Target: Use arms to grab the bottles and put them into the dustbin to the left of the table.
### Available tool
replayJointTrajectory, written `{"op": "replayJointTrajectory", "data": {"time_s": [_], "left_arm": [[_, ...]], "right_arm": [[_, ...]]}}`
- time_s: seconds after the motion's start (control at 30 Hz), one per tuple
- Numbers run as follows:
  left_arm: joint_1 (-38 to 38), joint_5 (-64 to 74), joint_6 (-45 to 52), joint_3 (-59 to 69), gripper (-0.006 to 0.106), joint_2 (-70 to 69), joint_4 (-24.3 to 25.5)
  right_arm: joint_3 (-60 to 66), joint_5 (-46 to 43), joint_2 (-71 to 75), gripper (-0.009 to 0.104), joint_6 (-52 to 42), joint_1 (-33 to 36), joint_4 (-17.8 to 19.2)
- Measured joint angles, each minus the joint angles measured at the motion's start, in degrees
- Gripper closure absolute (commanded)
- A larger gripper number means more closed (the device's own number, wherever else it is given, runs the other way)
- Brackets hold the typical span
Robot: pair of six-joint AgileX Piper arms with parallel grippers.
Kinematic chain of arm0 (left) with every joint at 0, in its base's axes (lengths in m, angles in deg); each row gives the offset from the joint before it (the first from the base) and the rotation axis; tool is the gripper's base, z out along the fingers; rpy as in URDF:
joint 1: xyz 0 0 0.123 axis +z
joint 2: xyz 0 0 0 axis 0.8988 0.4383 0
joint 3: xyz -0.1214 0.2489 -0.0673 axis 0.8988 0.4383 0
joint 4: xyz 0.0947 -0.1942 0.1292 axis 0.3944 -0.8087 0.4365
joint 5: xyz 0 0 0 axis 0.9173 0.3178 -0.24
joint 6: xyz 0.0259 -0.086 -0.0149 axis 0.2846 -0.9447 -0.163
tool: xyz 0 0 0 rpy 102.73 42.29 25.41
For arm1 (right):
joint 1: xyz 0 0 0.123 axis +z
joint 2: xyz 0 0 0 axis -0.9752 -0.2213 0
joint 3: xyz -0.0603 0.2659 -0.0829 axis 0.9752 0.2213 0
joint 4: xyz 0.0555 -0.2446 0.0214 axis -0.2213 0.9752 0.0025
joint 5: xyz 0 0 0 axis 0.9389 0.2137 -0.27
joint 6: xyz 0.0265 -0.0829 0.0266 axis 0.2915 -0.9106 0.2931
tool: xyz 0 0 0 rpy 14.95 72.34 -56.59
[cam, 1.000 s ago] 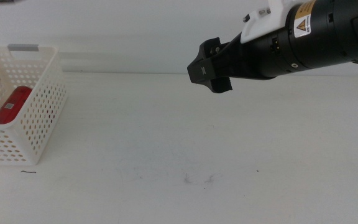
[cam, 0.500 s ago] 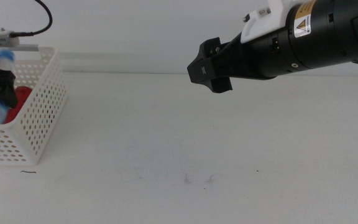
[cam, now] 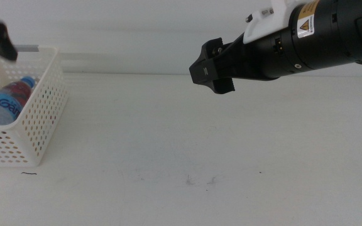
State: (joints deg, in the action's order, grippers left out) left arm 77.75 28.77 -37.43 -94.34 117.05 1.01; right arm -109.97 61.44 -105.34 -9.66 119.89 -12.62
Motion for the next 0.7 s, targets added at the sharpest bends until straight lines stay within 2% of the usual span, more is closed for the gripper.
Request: {"op": "replayJointTrajectory", "data": {"time_s": [0.13, 0.37, 0.47, 0.7], "left_arm": [[-4.1, -8.5, 0.0, 7.9, 0.007, -14.6, -2.7], [-14.9, -21.1, 5.5, 23.7, 0.007, -39.2, -10.4], [-17.3, -23.3, 6.2, 26.4, 0.007, -44.5, -10.9], [-17.9, -23.8, 6.3, 27.2, 0.007, -45.6, -10.5]], "right_arm": [[0.0, 0.0, 0.0, 0.006, 0.0, 0.0, 0.0], [0.0, 0.0, 0.0, 0.006, 0.0, 0.0, 0.0], [0.0, 0.0, 0.0, 0.006, 0.0, 0.0, 0.0], [0.0, 0.0, 0.0, 0.006, 0.0, 0.0, 0.0]]}}
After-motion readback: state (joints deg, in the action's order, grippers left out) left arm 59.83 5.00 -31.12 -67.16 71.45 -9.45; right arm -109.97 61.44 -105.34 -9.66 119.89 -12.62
